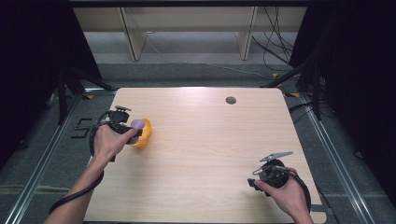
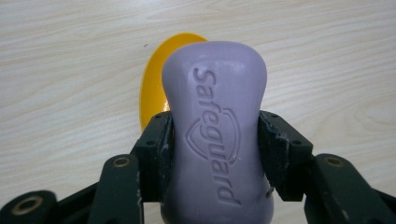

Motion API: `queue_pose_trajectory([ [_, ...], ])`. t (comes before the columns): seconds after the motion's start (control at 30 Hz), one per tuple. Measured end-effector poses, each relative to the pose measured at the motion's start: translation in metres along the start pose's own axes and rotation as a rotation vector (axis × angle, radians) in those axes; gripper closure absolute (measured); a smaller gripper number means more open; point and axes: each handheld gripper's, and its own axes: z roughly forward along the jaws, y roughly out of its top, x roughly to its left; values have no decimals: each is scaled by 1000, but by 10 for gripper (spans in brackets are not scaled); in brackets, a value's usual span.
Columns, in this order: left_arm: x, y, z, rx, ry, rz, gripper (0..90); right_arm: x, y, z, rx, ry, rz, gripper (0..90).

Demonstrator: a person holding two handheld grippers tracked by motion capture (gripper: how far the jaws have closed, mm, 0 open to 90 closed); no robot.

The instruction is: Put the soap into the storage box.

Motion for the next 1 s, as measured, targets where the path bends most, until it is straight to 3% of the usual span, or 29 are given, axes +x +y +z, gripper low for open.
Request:
queue_pose_trajectory([
  [0.43, 5, 10, 30, 35, 40, -8, 479, -2, 0, 1, -14, -2, -19, 459],
  [0.47, 5, 11, 32, 38, 45, -4, 479, 0, 0, 0, -2, 1, 7, 459],
  [0.53, 5, 11, 36, 49, 52, 2, 479, 0, 0, 0, 1, 1, 6, 459],
  [0.73, 5, 11, 45, 19, 49, -8, 479, -1, 0, 1, -10, -2, -6, 459],
  [0.77, 5, 12, 46, 37, 62, -4, 479, -1, 0, 1, -10, -1, -8, 459],
  [0.8, 4, 11, 48, 48, 58, -35, 479, -1, 0, 1, -10, -1, -6, 459],
  [0.87, 6, 12, 49, 55, 57, -12, 478, -1, 0, 1, -10, -1, -6, 459],
  [0.9, 4, 11, 51, 41, 60, -38, 479, -1, 0, 1, -10, -1, -6, 459],
  [0.97, 7, 11, 53, 44, 59, -6, 479, -1, 0, 1, -9, -1, -6, 459],
  [1.0, 5, 9, 56, 28, 55, -45, 479, -1, 0, 1, -9, -1, -6, 459],
])
